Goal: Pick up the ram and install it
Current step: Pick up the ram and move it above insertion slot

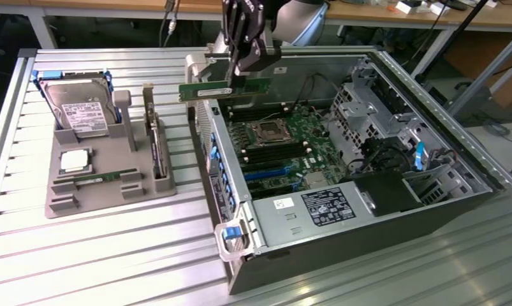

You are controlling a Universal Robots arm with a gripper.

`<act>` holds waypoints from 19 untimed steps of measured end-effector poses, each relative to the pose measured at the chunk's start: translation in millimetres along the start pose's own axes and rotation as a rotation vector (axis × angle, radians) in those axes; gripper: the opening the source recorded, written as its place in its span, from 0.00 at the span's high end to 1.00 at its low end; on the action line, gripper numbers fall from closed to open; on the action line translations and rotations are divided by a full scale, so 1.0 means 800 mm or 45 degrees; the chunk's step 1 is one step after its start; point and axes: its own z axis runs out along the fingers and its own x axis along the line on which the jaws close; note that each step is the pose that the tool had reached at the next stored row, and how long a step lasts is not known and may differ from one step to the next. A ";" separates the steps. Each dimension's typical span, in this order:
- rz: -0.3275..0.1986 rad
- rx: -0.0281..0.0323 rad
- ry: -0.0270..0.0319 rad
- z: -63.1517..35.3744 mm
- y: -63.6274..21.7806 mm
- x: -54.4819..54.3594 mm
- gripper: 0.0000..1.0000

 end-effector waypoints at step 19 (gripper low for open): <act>0.000 -0.0051 -0.0005 -0.004 -0.045 0.003 0.87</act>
